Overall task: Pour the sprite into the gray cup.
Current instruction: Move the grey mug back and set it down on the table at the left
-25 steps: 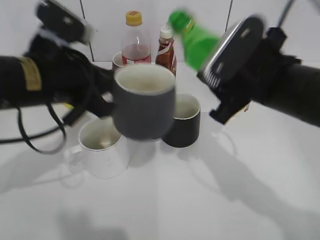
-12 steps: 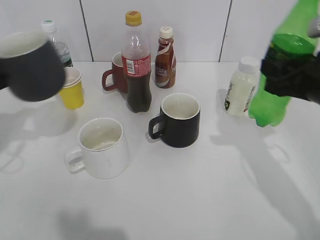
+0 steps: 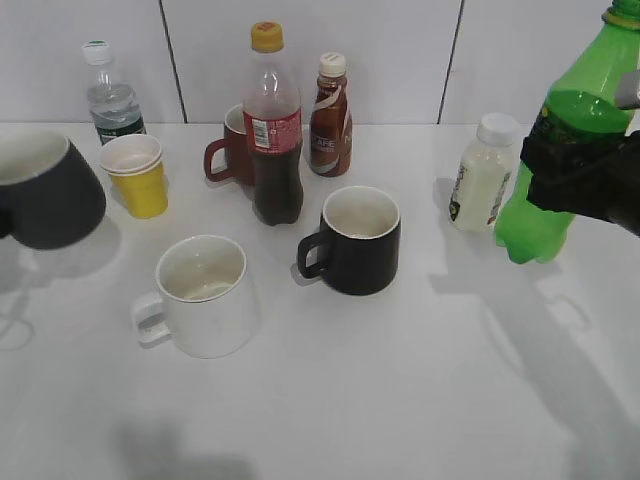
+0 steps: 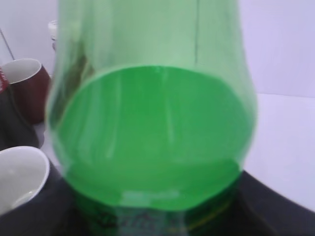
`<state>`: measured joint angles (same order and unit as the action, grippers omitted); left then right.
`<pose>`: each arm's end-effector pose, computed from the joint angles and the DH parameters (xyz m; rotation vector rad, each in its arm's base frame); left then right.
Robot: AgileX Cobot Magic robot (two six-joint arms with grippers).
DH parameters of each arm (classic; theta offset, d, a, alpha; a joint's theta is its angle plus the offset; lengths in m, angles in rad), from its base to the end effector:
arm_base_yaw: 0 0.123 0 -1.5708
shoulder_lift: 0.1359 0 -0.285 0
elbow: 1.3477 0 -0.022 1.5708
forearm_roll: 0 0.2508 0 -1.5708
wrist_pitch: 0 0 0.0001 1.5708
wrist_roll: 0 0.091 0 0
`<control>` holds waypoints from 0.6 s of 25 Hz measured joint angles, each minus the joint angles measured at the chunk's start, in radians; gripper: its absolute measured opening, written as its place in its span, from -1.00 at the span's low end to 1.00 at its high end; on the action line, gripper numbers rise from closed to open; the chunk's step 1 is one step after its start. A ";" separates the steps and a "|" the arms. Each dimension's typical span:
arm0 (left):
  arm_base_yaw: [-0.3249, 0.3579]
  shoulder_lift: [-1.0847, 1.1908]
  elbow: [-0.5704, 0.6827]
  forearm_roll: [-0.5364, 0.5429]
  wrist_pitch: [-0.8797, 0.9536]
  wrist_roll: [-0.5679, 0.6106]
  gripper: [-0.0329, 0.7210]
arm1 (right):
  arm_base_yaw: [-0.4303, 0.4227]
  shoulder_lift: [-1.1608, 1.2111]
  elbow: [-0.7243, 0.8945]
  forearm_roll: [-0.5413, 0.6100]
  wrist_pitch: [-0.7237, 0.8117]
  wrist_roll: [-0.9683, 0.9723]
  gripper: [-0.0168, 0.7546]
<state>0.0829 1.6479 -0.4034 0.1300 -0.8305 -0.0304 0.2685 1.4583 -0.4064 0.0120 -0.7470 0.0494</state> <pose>0.2666 0.0134 0.1512 0.0409 1.8998 0.0042 0.2475 0.0673 0.1946 -0.1825 1.7849 0.2271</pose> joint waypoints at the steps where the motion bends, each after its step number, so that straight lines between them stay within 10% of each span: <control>1: 0.000 0.031 -0.001 -0.001 -0.018 0.003 -0.77 | 0.000 0.002 0.000 -0.004 -0.010 0.000 0.08; 15: 0.000 0.331 -0.007 0.073 -0.226 0.090 -0.77 | 0.000 0.002 0.000 -0.043 -0.051 0.004 0.08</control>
<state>0.0829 1.9794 -0.4099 0.2032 -1.0563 0.0595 0.2685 1.4601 -0.4064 -0.0306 -0.7979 0.0536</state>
